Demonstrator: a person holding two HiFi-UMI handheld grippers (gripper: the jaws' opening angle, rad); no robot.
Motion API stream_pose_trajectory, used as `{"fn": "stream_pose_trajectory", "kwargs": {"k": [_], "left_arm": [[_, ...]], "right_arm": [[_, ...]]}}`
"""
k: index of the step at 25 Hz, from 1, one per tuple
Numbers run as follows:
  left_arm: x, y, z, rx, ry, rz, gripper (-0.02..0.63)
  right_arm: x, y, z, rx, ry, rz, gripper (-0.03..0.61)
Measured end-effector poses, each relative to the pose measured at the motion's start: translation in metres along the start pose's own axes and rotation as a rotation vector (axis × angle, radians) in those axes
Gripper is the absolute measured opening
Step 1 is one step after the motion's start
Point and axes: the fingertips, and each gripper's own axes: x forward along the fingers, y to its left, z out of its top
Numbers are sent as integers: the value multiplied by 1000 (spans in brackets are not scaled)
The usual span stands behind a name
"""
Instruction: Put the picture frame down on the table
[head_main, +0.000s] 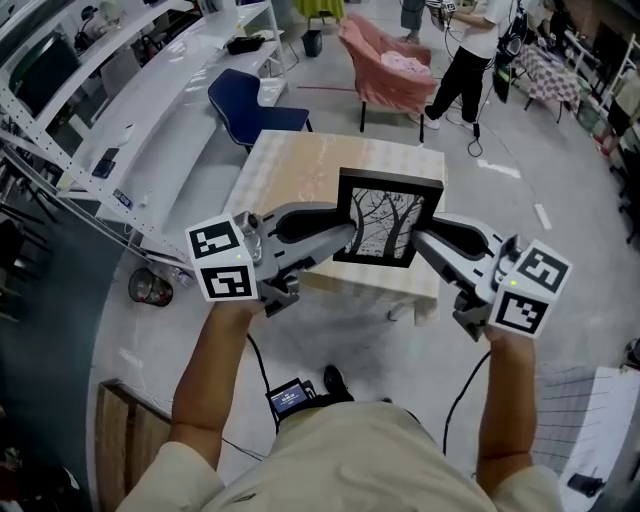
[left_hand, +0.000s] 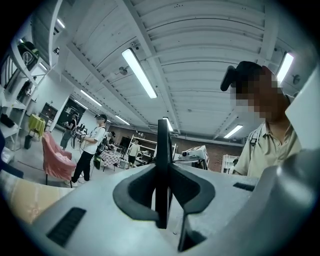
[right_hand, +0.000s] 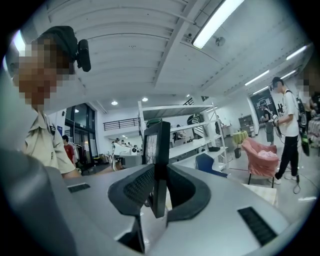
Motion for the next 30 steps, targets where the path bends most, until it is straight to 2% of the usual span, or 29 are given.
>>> {"fn": "stream_pose_trajectory", "kwargs": {"k": [5, 20, 30], "left_arm": [[-29, 49, 29, -10, -12, -24, 74], [-21, 76, 8, -21, -14, -4, 74], [23, 143, 21, -32, -19, 67, 74]], "right_arm": [[56, -16, 24, 3, 3, -33, 72], [65, -45, 4, 7, 21, -13, 72], [77, -127, 21, 12, 30, 61, 72]]}}
